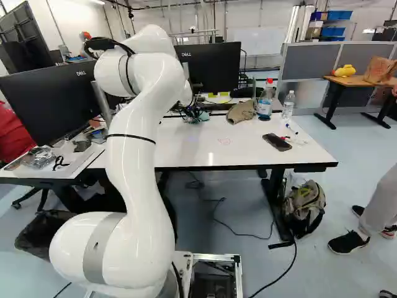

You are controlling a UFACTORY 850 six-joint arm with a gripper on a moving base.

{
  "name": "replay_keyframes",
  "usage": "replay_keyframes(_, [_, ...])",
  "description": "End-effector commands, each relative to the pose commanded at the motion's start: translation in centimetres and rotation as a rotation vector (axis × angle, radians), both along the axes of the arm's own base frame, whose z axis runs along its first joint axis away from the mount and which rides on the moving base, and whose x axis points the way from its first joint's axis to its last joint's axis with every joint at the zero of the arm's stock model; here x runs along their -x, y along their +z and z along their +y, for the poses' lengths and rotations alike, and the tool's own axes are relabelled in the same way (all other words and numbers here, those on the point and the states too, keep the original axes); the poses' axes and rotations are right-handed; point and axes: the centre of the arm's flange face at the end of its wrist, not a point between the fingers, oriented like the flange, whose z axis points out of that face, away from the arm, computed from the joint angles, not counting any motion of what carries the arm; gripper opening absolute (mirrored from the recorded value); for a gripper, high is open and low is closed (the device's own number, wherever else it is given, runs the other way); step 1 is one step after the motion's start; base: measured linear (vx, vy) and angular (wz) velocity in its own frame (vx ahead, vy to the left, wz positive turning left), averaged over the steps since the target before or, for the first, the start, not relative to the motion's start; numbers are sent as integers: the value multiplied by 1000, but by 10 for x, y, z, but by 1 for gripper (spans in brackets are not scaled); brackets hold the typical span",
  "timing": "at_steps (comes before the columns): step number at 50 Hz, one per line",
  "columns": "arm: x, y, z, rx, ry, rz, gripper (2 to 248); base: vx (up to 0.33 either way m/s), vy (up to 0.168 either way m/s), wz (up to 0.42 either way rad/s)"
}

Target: Clean the table with the green towel

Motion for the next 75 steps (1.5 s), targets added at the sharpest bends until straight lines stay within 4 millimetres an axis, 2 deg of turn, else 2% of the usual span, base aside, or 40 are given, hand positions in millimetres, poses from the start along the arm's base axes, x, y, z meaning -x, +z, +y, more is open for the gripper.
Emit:
replay_keyframes(18, [29,4,15,0,21,34,46,0,0,0])
replay_keyframes(55, [94,12,16,2,25,97,46,0,0,0])
replay_keyframes(64, [109,13,12,1,20,110,46,0,0,0])
replay_keyframes(75, [122,14,-3,0,-4,121,46,0,0,0])
